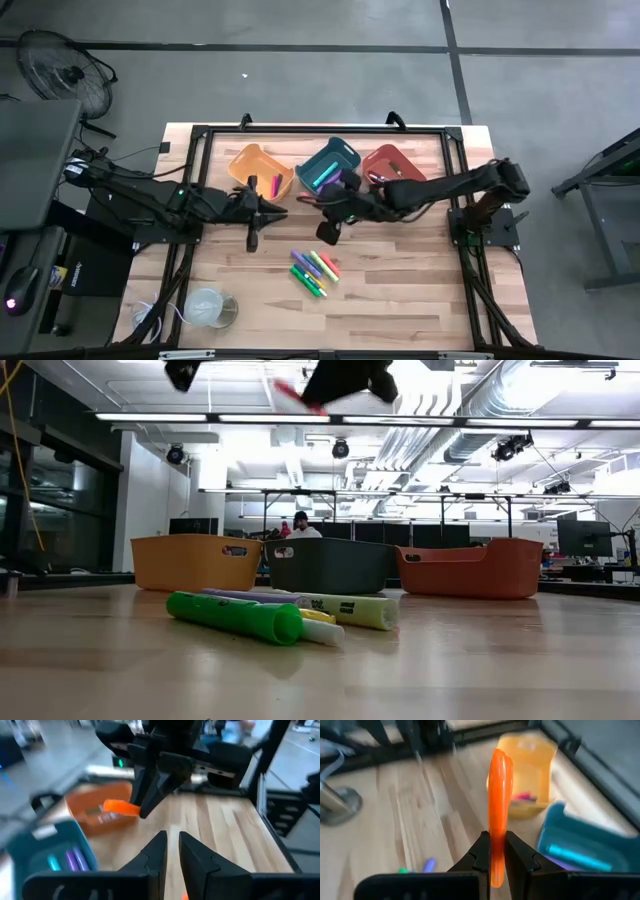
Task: Pick & Place Markers
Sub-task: Put the top orange pen into the yellow bin
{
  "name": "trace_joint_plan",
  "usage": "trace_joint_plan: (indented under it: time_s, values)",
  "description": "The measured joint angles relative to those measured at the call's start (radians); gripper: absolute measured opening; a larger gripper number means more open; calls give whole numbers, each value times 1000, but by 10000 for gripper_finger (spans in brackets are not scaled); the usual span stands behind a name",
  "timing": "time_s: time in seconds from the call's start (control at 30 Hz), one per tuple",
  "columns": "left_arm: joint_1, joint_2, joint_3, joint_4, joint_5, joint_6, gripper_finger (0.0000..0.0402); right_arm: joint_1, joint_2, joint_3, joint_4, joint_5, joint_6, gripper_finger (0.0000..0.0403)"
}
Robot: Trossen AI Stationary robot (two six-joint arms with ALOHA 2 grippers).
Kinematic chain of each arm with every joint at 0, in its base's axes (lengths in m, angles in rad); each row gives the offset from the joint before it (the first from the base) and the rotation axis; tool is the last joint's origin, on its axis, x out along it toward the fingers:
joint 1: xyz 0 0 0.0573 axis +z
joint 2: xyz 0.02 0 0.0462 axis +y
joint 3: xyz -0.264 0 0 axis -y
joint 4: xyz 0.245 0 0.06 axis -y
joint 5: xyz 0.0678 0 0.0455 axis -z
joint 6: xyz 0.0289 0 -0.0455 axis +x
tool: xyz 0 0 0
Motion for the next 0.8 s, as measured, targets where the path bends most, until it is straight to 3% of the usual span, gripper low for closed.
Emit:
trace_joint_plan:
  time_s: [0.27,0.4,0.63,0.8]
  values:
    - [0,54,-1,297,-81,231,47,0,-120,2,80,9,-138,21]
    - [17,96,-1,450,-69,305,70,0,-165,2,95,-1,-201,21]
    - [151,161,1,668,100,182,135,0,-216,2,106,-48,-293,21]
    - [228,205,19,701,164,141,152,-4,-231,2,106,-60,-337,21]
